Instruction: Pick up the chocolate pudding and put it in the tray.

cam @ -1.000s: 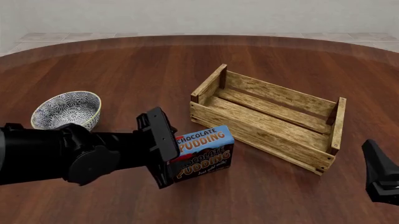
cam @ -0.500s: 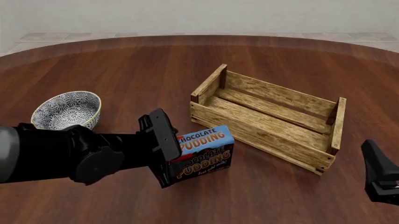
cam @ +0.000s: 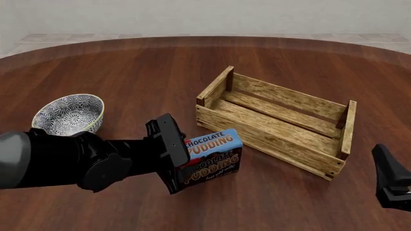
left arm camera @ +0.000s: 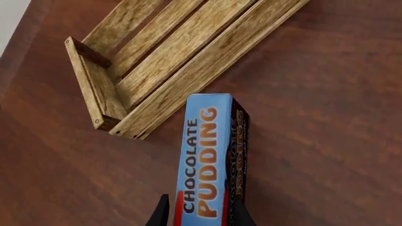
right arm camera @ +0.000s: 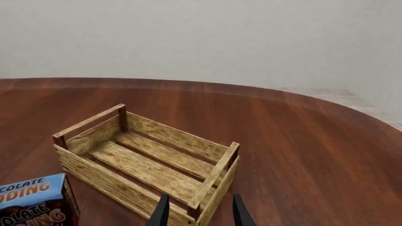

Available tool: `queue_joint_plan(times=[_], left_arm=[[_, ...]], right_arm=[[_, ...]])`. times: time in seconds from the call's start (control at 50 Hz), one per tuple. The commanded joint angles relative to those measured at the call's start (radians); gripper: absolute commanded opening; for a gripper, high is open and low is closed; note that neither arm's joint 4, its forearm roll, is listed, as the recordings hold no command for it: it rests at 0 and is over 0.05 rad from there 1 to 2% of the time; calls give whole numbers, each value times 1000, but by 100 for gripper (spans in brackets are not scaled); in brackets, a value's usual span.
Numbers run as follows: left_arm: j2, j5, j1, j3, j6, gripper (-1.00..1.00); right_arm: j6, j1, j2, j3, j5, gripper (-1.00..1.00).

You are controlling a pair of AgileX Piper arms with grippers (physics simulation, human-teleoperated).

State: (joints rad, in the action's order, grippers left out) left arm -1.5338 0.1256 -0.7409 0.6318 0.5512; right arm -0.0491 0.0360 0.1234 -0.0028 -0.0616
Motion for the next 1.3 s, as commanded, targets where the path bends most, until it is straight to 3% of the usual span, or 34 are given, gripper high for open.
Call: queue_joint_plan(times=[0.02, 0.26, 0.28, 0.8, 1.3], left_arm=[[-40, 10, -11, -5, -12, 100], [-52, 19, -5, -6, -19, 100], [-54, 26, 1, -9, -5, -100], [-32, 23, 40, 0, 18, -100], [157, -67, 29, 43, 69, -100]], right_arm=[[0, 1, 3, 0, -1, 100], [-1, 2, 5, 0, -3, 100], [-1, 2, 5, 0, -3, 100], [-4, 3, -2, 0, 1, 100], [3, 3, -13, 0, 7, 100]])
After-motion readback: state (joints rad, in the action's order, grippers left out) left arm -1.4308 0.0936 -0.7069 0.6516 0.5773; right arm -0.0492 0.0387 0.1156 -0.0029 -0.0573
